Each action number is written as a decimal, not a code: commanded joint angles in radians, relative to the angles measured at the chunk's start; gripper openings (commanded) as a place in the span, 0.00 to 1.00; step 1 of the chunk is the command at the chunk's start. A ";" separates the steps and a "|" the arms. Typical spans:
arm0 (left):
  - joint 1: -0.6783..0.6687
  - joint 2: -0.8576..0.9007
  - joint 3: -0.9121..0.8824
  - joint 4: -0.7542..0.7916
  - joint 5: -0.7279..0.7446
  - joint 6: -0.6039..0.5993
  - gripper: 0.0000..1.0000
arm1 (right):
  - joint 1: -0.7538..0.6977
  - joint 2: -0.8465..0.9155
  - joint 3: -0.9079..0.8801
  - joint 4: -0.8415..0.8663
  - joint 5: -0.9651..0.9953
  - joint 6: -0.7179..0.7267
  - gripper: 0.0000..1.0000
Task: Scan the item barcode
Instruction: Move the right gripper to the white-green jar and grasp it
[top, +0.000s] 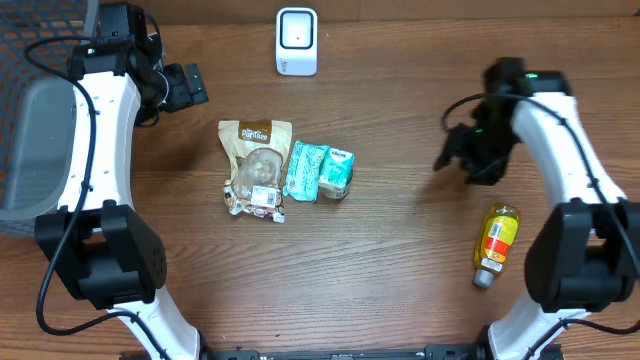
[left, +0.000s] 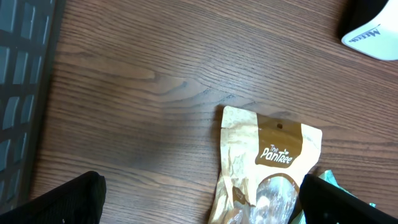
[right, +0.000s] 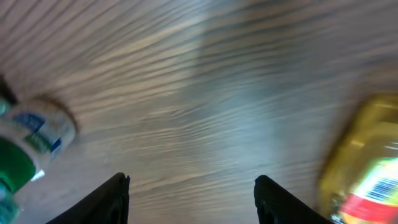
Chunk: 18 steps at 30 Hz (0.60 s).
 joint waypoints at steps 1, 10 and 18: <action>-0.008 -0.014 0.013 -0.002 0.011 0.016 1.00 | 0.113 -0.014 -0.007 0.039 -0.025 -0.008 0.52; -0.008 -0.014 0.013 -0.002 0.011 0.016 1.00 | 0.340 -0.014 -0.006 0.223 -0.116 0.087 0.40; -0.008 -0.014 0.013 -0.002 0.011 0.016 1.00 | 0.405 -0.014 -0.007 0.334 -0.115 0.186 0.41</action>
